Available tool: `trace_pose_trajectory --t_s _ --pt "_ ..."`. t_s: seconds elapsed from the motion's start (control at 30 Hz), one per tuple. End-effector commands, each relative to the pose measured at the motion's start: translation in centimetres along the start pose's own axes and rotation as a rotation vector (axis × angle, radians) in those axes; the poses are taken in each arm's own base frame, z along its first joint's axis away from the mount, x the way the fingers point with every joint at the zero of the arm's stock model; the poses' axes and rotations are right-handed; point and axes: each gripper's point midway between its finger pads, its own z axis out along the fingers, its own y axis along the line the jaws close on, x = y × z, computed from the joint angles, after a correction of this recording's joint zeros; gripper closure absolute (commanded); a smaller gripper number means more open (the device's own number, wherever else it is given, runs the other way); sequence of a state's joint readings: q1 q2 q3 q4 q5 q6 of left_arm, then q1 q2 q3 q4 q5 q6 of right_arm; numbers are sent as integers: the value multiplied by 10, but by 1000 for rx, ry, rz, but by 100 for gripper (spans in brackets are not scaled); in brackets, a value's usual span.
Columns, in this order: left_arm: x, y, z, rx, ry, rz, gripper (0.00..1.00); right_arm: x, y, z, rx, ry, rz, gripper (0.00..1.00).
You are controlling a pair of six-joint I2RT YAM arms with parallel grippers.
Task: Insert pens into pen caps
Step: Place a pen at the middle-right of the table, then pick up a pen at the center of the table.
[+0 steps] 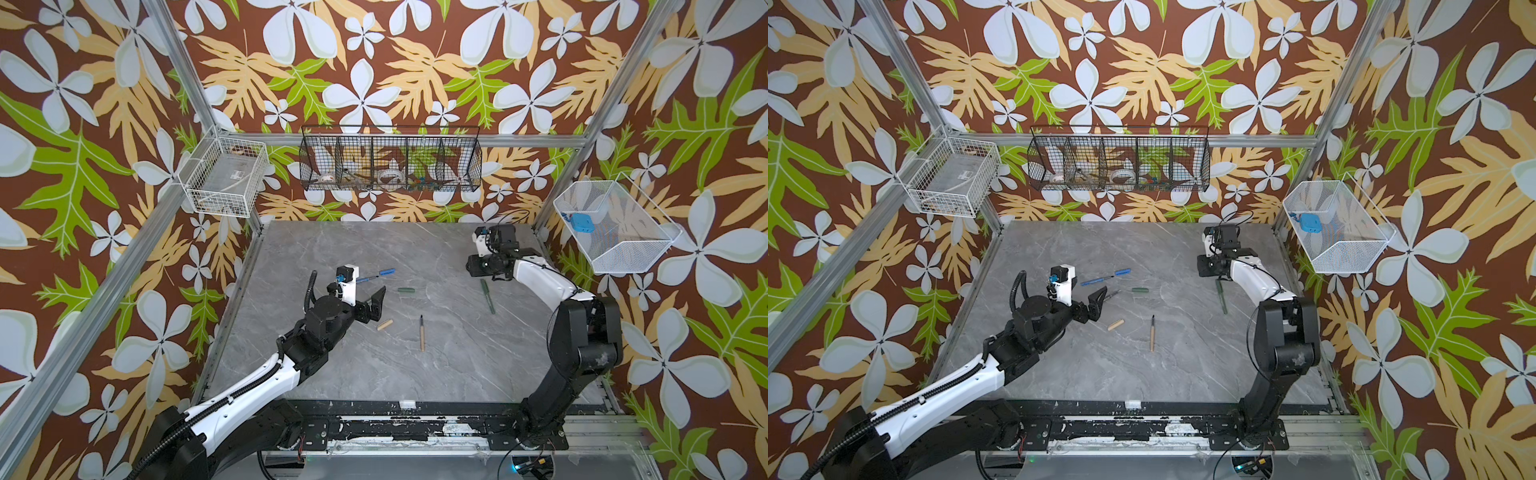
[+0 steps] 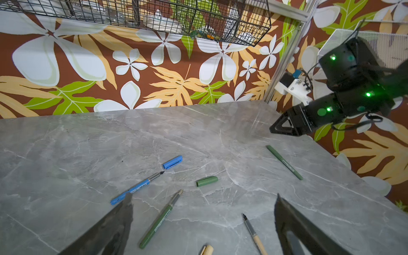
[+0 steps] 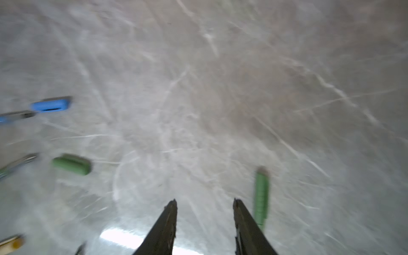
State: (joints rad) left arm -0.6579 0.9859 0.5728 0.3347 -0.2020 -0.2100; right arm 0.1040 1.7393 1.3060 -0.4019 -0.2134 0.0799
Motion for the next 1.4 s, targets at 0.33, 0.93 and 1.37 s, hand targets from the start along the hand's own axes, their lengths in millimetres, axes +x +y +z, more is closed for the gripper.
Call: trace_pose_trajectory --t_s 0.33,0.93,1.37 --pt "-37 1 -14 -10 -116 -111 0 51 106 -66 -267 -37 44 54" --pt "-17 5 -35 25 -119 -71 0 126 145 -24 -45 214 11 53" --pt "-11 6 -45 44 -139 -56 0 149 168 17 -39 309 -53 56"
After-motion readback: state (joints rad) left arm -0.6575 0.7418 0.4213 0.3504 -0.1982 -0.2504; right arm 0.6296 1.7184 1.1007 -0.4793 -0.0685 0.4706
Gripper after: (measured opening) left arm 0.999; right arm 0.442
